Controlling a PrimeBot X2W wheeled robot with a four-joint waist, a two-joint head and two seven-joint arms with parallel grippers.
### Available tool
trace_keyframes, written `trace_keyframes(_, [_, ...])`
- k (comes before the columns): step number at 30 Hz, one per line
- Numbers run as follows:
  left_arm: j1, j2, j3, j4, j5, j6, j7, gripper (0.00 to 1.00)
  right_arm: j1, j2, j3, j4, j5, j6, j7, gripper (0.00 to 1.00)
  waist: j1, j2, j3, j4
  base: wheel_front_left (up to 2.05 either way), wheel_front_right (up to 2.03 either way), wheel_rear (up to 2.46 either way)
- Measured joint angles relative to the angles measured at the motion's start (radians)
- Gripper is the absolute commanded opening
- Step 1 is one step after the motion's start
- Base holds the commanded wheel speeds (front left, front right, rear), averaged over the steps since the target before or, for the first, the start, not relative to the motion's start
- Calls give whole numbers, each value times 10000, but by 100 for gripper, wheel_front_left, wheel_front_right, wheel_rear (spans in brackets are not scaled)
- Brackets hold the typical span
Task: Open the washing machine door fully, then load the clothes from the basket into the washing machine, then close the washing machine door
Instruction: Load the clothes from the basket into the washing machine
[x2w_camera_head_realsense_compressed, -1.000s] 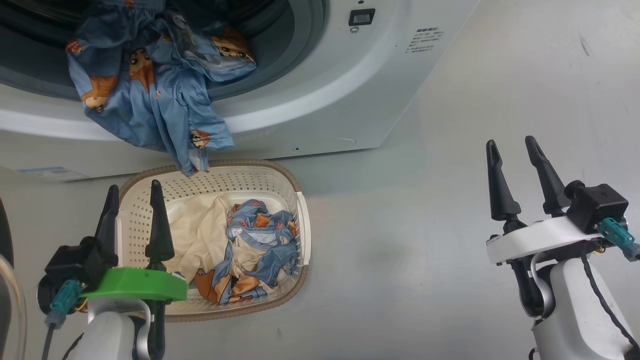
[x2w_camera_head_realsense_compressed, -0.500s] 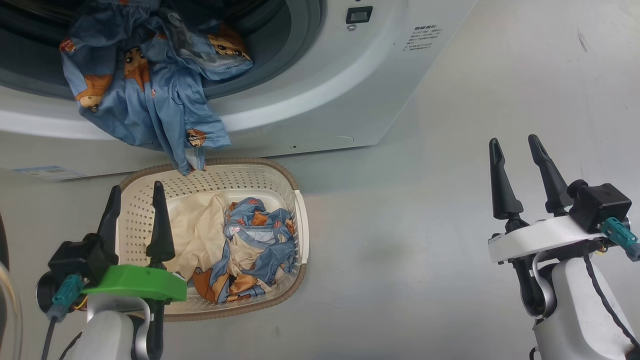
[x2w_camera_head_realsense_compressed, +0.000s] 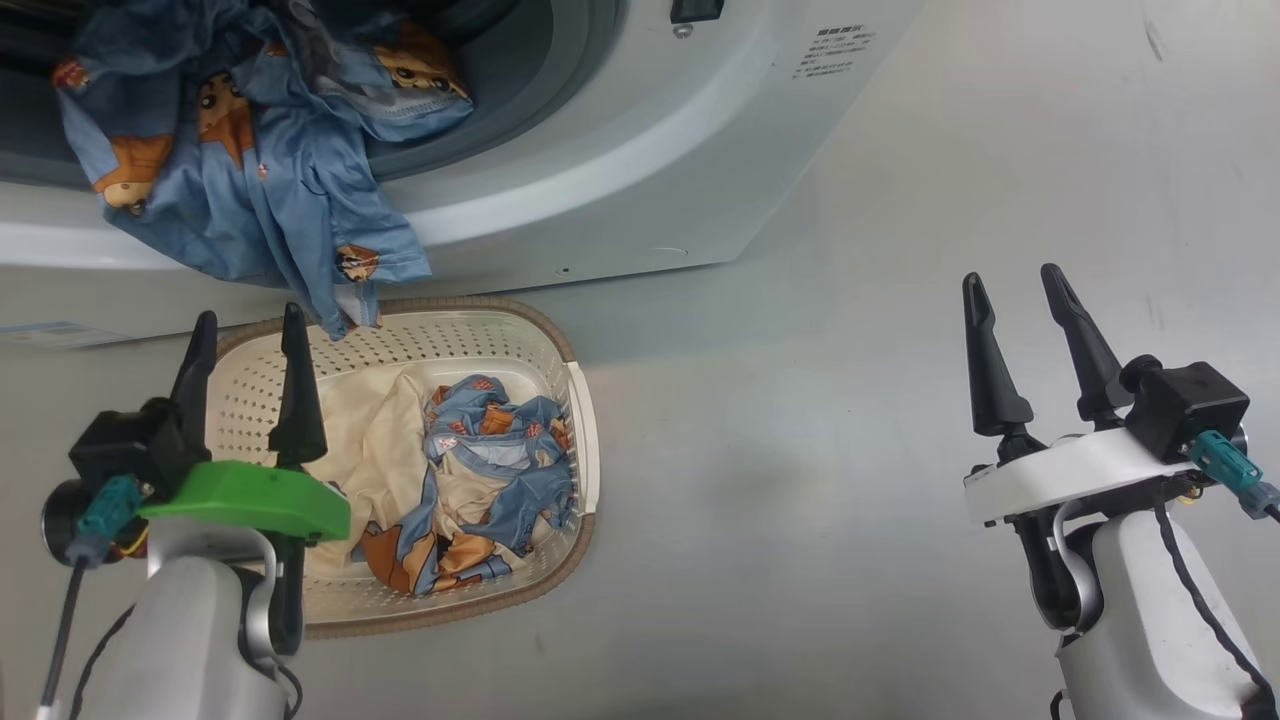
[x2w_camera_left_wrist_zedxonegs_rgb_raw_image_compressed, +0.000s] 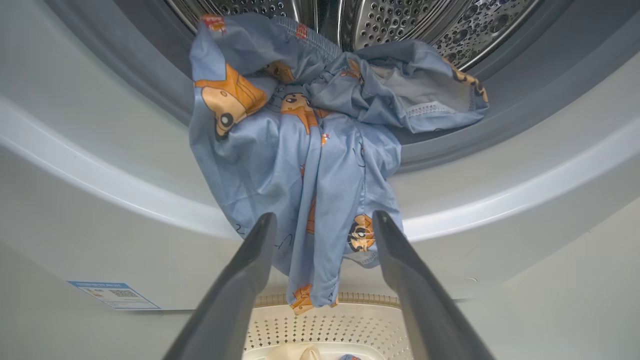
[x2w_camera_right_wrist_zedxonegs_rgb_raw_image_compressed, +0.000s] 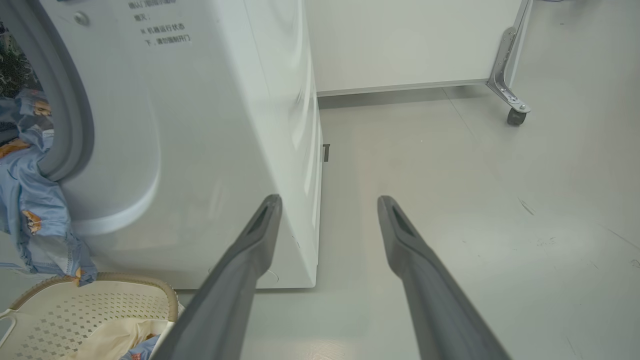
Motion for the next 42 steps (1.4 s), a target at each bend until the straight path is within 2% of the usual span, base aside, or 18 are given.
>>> trace_keyframes(16, [-1336, 21, 362, 1450, -123, -8, 157, 100, -432, 21, 318, -17, 6, 0, 0, 100, 0, 0, 433, -471, 0, 0, 0])
trace_keyframes(27, [-2152, 316, 598, 2429, -123, -13, 151, 100, -441, 59, 353, -6, 36, 0, 0, 100, 0, 0, 683, -937, 0, 0, 0])
trace_keyframes(42, [-3085, 316, 725, 3521, -299, -23, -82, 100, -440, 73, 364, -23, 50, 0, 0, 100, 0, 0, 895, -1119, 0, 0, 0])
